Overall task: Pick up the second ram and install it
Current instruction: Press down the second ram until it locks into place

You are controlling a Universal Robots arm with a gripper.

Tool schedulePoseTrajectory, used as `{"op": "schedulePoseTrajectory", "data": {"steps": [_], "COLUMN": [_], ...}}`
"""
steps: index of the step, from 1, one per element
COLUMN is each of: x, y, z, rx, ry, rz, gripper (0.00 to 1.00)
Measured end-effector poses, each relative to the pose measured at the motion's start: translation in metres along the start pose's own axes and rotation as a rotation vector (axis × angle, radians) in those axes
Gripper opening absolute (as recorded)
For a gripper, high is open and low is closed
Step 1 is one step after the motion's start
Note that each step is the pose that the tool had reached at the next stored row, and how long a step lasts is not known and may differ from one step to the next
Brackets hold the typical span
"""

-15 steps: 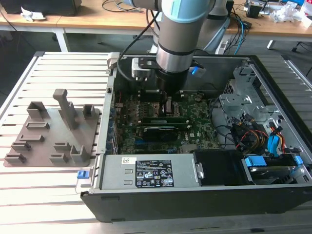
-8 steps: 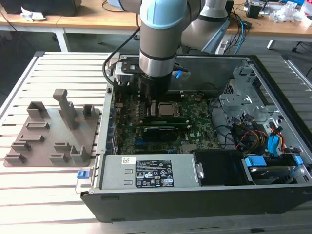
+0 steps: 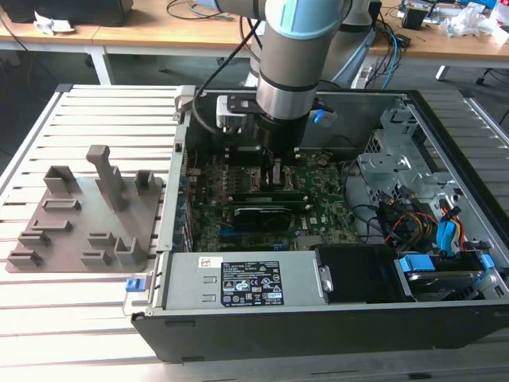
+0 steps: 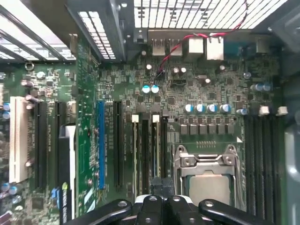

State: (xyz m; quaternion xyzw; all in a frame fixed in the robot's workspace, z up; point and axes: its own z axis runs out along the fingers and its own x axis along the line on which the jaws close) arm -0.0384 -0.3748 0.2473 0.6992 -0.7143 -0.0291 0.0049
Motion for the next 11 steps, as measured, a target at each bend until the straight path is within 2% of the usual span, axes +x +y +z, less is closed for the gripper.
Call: {"op": "schedulePoseTrajectory", "data": {"steps": [2, 3, 11], "x": [-0.0005, -0.0007, -0.0007], "y": [0.0005, 0.0007, 0.0008], "z": [-0.0148, -0.0190, -0.0217], "rx": [0.0000, 0.0000, 0.0000], "ry": [0.0000, 0.0000, 0.0000], "rz": [0.000, 0.000, 0.000], "gripper": [0.11, 0.11, 0.11]}}
